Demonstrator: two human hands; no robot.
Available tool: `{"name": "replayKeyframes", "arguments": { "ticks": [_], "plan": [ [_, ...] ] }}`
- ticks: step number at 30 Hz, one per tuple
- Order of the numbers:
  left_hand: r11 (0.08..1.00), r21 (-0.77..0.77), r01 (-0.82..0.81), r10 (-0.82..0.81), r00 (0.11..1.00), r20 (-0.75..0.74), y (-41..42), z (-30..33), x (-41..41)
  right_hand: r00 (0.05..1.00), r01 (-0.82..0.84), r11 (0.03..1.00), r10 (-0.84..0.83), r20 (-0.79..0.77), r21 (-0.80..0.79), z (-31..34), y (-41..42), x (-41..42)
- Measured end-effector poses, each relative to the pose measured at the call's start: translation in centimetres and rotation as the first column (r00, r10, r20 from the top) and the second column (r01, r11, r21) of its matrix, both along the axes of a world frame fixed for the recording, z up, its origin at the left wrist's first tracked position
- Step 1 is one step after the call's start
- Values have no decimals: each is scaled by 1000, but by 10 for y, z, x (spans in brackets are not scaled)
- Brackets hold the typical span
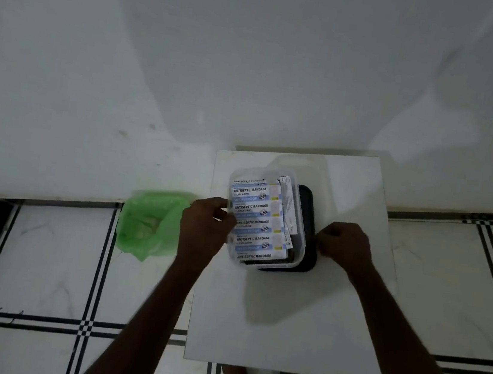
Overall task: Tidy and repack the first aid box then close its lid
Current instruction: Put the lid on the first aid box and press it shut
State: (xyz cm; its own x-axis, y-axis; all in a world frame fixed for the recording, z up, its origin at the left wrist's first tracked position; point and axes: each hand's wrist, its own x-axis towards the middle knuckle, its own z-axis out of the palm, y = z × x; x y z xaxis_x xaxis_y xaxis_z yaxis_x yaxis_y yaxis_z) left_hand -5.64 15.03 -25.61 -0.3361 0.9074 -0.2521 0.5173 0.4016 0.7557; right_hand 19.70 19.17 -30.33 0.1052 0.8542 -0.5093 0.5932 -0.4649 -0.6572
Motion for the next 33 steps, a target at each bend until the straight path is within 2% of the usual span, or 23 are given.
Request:
{"name": "replayKeyframes", "arguments": {
  "ticks": [2, 3, 4, 6, 8, 11, 14, 17, 21, 24, 28, 33],
  "plan": [
    [1000, -3, -9, 9, 999, 48, 1, -1, -1, 970, 169, 985, -163, -182, 18, 12, 0, 13],
    [1000, -3, -12, 13, 998, 55, 1, -1, 1, 954, 213, 976, -199, -225, 37, 15, 0, 18],
    [1000, -4, -16, 16, 998, 55, 2, -1, 2, 959, 215, 974, -197, -201, 73, 16, 1, 19],
    [1000, -9, -28, 29, 998, 55, 2, -1, 6, 993, 119, 984, -121, 3, 134, 10, 2, 13],
    [999, -20, -36, 37, 998, 59, 0, -2, 6, 972, 8, 993, -35, 232, 115, -4, -1, -1],
    [999, -23, -39, 41, 997, 71, -3, -3, 2, 952, -67, 996, 46, 302, 62, -25, -5, -17],
    [999, -28, -37, 40, 996, 79, -4, -3, 1, 963, -64, 995, 43, 267, 70, -28, 0, -9],
    [999, -19, -39, 40, 994, 100, -5, -4, 4, 994, 39, 995, -48, 97, 94, -15, 5, 12],
    [999, -12, -46, 47, 991, 125, -4, -2, 15, 987, 161, 956, -158, -34, 244, 31, 2, 35],
    [1000, -12, -29, 30, 993, 117, -1, -3, 25, 977, 213, 893, -184, -111, 397, 75, -7, 32],
    [998, -57, -8, 17, 987, 158, 4, -9, 32, 991, 130, 792, -106, -75, 596, 104, -28, -7],
    [986, -162, -26, 90, 911, 402, 6, -2, 29, 995, -101, 712, 79, 64, 695, 73, -48, -63]
  ]
}}
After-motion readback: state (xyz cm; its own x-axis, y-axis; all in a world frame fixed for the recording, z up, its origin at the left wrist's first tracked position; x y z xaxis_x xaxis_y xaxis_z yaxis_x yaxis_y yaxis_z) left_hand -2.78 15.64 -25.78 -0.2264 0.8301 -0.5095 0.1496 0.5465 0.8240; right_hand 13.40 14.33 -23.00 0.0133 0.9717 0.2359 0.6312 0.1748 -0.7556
